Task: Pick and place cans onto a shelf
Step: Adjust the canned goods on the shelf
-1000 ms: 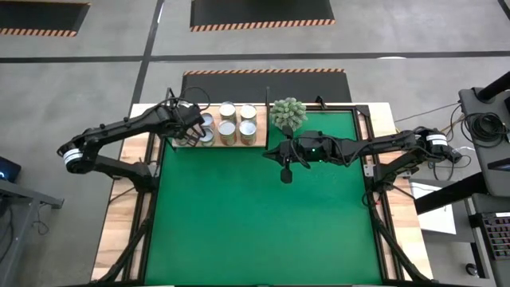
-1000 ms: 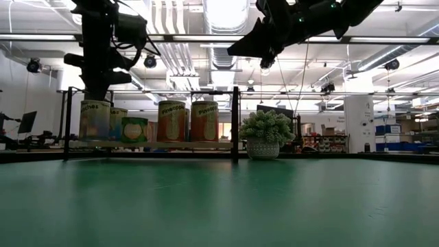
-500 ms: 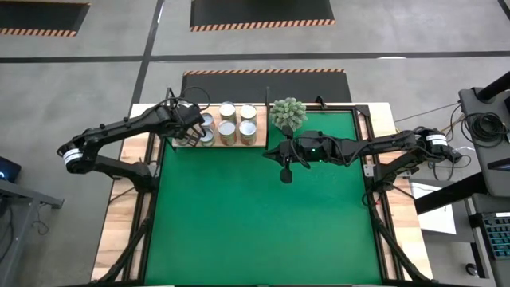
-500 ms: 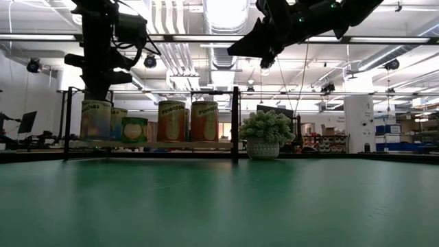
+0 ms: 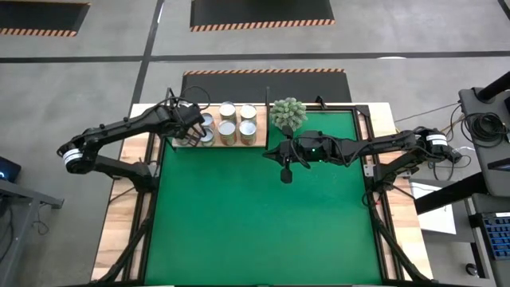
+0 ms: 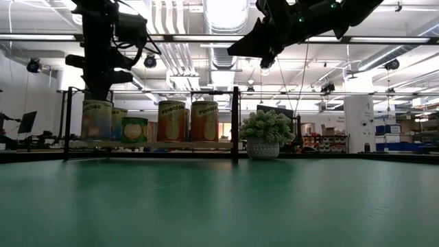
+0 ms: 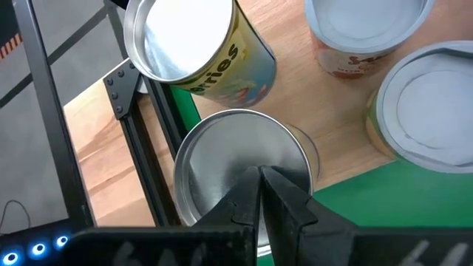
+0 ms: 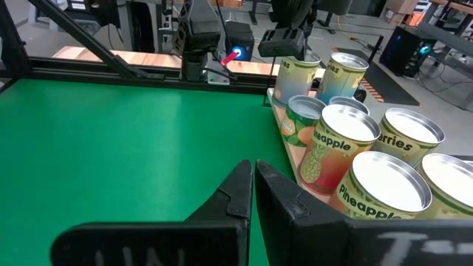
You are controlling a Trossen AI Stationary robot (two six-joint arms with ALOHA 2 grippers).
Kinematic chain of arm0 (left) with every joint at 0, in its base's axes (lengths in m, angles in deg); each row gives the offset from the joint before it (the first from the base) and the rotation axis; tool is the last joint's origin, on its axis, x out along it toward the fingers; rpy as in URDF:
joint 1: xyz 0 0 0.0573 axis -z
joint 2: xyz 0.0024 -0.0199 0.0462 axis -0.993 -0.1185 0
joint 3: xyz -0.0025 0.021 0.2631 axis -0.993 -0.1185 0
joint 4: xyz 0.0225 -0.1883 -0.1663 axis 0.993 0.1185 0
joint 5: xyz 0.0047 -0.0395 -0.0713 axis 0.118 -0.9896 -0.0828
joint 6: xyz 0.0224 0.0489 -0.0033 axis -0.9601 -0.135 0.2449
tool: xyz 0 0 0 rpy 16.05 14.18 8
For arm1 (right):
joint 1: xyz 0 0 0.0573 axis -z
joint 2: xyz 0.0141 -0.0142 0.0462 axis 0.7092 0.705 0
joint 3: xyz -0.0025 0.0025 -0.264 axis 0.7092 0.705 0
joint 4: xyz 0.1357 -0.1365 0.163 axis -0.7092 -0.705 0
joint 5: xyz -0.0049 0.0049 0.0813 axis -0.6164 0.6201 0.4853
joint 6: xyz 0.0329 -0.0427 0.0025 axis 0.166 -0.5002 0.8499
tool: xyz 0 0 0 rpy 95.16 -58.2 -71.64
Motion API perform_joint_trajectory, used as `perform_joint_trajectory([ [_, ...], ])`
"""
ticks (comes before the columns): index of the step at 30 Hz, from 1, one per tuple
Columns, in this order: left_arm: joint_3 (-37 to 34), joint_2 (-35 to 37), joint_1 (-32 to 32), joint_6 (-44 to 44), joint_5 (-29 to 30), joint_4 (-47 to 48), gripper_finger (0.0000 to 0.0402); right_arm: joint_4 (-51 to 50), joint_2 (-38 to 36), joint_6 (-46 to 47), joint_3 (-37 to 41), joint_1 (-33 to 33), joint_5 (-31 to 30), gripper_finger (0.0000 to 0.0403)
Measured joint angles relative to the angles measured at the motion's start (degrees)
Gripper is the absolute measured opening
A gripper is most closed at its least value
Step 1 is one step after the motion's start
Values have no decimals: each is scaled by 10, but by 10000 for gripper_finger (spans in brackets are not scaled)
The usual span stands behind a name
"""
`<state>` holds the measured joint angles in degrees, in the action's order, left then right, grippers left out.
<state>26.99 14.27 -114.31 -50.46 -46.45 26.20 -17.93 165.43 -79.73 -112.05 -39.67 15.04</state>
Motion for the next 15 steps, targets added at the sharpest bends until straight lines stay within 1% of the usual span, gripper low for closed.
perform_joint_trajectory([
  [15,0,0,0,0,-1,-10,0,0,0,0,0,0,0,9],
])
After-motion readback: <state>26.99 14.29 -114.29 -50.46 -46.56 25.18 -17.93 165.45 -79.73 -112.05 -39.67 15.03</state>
